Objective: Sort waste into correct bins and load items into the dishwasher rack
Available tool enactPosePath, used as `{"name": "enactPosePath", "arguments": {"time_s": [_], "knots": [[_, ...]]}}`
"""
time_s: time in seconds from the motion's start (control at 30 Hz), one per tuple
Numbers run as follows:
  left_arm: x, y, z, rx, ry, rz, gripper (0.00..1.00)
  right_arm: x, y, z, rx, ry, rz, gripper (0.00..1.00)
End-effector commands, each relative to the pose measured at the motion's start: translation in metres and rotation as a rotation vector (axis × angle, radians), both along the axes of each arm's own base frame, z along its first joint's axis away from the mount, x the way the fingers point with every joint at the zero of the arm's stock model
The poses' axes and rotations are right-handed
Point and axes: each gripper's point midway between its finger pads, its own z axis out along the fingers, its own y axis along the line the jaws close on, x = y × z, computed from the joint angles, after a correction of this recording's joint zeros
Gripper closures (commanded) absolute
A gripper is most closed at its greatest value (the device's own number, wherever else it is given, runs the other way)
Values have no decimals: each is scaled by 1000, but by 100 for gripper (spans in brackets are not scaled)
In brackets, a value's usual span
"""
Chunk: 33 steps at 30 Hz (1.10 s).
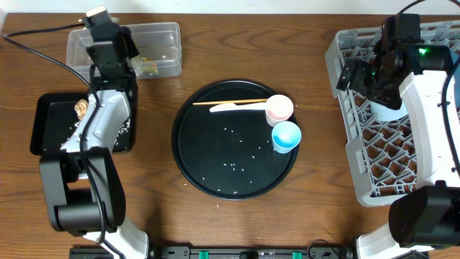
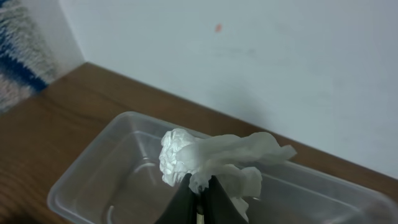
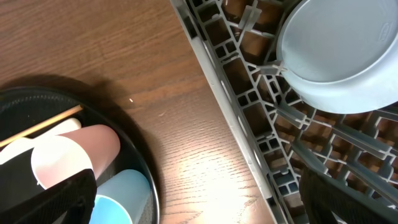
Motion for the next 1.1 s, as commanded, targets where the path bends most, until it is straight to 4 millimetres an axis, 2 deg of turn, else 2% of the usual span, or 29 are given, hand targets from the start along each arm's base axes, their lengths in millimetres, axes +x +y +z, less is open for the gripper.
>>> {"name": "enactPosePath", "arguments": {"time_s": [0.0,0.07,0.1,0.17,0.2,0.33,0.37,0.5,0.63,0.73,0.8,0.87,0.93,1.0,1.07], "knots": [[3,3,-16,-1,26,-16,90,1,1,7,7,-20,-10,1],[7,1,-21,-14,27,-43,55,1,1,7,7,-20,-10,1],[8,0,-21,-15,22,-46,47,1,1,7,7,-20,-10,1],[10,0,-17,-12,1,-46,46,1,1,7,7,-20,-10,1],[11,0,-14,-10,-9,-46,41,1,1,7,7,-20,-10,1],[11,1,-13,-10,-13,-45,7,1,1,7,7,-20,-10,1],[10,0,-14,-11,-6,-46,1,1,1,7,7,-20,-10,1],[0,-11,-6,-15,30,-64,2,1,1,7,7,-20,-10,1],[-18,-33,24,-16,37,-102,2,1,1,7,7,-20,-10,1],[-44,-53,43,-19,89,-141,2,1,1,7,7,-20,-10,1],[-70,-69,44,-41,164,-169,2,1,1,7,7,-20,-10,1],[-94,-94,41,-123,229,-232,2,1,1,7,7,-20,-10,1],[-108,-122,37,-197,274,-334,2,1,1,7,7,-20,-10,1],[-115,-156,34,-260,301,-467,2,1,1,7,7,-20,-10,1],[-116,-177,30,-291,315,-545,2,1,1,7,7,-20,-10,1]]}}
